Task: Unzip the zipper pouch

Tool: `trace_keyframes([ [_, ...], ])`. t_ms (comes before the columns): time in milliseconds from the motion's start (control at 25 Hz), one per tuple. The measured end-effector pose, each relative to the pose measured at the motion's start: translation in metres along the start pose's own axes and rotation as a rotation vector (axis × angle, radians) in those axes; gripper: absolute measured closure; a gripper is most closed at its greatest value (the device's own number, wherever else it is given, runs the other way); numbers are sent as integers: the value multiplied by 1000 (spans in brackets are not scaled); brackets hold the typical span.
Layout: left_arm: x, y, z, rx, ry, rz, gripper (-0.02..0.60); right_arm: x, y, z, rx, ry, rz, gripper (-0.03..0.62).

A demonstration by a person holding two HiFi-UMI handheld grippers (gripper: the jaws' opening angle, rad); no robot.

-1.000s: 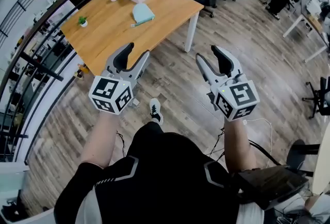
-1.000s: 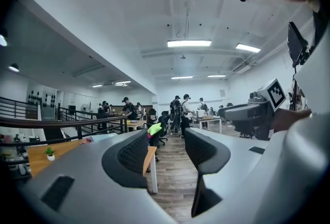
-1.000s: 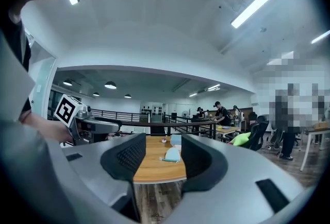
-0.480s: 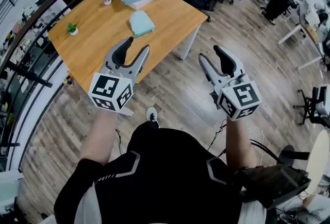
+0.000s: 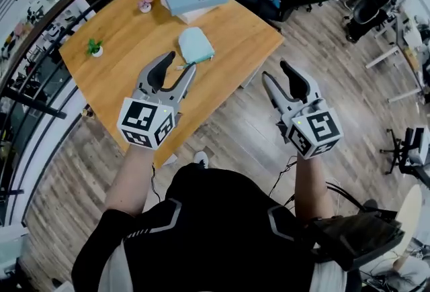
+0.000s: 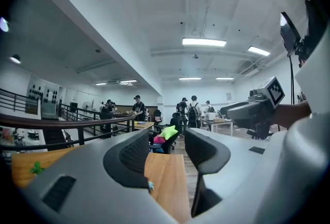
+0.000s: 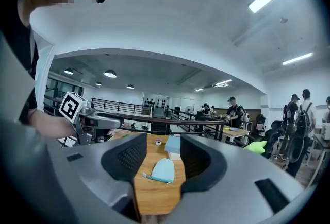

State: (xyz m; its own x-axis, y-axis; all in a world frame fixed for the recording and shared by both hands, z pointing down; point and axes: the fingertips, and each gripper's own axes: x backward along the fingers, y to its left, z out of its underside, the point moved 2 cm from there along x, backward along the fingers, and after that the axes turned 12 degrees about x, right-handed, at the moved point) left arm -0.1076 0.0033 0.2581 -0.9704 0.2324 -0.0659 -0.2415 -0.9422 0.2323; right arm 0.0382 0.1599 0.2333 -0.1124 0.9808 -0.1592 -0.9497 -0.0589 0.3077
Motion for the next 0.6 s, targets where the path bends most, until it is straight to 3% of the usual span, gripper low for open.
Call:
trace_keyframes([
  [280, -16, 53, -5, 19, -3, -28, 350, -57, -16, -4, -2, -11, 17, 398],
  [600, -15, 89, -6, 24, -19, -112, 351, -118, -24, -2, 22, -31, -92, 396],
])
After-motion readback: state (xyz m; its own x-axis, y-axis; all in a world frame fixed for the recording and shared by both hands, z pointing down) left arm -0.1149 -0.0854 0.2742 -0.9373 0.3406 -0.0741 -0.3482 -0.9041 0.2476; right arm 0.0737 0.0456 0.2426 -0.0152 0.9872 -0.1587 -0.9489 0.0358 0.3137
